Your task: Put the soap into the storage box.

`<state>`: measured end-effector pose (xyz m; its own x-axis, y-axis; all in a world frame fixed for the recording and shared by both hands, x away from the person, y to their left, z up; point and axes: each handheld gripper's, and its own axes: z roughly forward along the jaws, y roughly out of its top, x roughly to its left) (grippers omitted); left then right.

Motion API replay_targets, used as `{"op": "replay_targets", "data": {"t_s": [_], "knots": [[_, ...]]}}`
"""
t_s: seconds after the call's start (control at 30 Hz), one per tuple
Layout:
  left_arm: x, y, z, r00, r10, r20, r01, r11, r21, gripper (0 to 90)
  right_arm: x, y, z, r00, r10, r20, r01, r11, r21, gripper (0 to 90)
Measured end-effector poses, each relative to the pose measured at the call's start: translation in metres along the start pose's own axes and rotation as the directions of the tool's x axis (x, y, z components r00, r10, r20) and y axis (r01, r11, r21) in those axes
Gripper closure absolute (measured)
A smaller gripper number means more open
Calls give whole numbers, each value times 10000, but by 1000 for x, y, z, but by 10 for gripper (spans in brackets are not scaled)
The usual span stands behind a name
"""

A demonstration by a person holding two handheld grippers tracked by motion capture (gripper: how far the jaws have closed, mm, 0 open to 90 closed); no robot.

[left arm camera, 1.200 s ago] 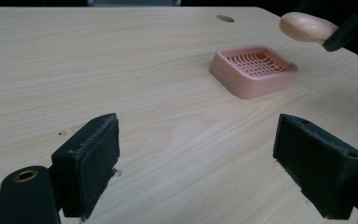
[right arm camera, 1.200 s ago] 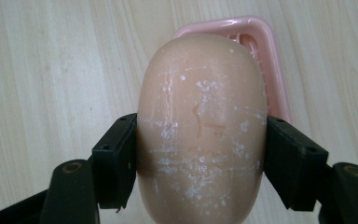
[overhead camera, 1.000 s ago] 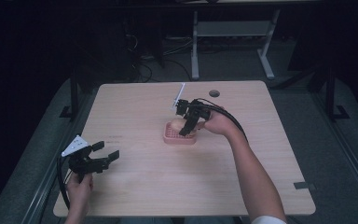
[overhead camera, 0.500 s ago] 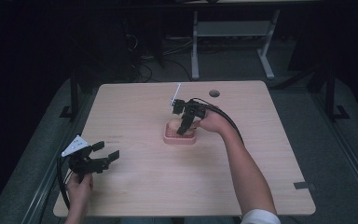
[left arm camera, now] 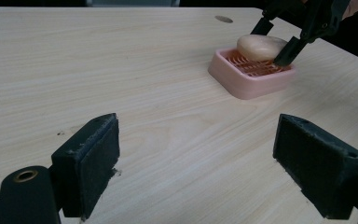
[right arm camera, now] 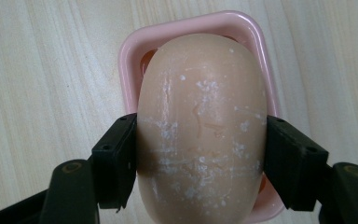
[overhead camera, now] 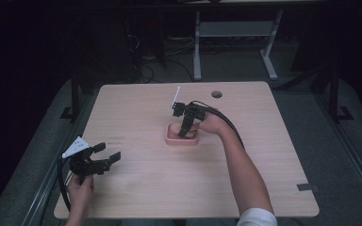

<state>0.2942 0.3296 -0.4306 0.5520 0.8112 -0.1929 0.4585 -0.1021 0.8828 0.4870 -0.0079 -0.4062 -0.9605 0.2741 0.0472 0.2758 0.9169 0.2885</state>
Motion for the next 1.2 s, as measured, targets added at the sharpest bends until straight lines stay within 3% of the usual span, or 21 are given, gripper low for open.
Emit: {"op": "replay_targets", "data": {"t_s": [0.47,1.2], "knots": [[0,0,0,10000,-13,38,13,10000,-13,142,-3,1,9,10000,71,-9,-71,9994,344,317],[0,0,-1,10000,-77,28,77,9999,-77,143,-3,1,9,9999,65,85,-68,9993,379,315]]}}
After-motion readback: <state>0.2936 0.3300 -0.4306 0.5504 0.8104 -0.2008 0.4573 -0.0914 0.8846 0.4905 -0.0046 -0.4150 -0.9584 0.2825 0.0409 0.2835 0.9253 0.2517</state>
